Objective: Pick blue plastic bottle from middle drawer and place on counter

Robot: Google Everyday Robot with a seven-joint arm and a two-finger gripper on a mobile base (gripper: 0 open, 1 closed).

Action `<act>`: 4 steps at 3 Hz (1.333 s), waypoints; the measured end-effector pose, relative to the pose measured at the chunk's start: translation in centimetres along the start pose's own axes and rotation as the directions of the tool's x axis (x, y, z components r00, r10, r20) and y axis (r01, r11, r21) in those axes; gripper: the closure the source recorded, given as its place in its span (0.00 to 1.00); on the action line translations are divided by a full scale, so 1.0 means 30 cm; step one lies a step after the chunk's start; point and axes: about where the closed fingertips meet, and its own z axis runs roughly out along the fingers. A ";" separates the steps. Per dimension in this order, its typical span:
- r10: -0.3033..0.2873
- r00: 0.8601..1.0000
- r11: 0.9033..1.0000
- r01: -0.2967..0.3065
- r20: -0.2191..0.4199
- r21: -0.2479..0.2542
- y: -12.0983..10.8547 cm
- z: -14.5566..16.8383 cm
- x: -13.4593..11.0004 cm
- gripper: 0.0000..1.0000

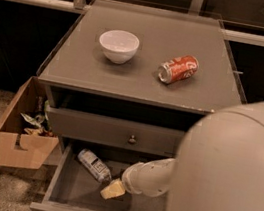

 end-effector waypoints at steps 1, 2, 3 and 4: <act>0.021 0.998 0.999 -0.023 0.059 0.039 0.000 0.115 -0.033 0.00; 0.021 0.993 0.999 -0.024 0.114 0.023 0.016 0.184 -0.084 0.00; 0.021 0.993 0.999 -0.024 0.116 0.022 0.017 0.189 -0.087 0.00; 0.019 0.992 1.000 -0.019 0.125 0.004 0.024 0.193 -0.089 0.00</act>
Offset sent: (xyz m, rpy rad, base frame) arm 0.0411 0.0629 -0.0481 0.1408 -0.1152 -0.0239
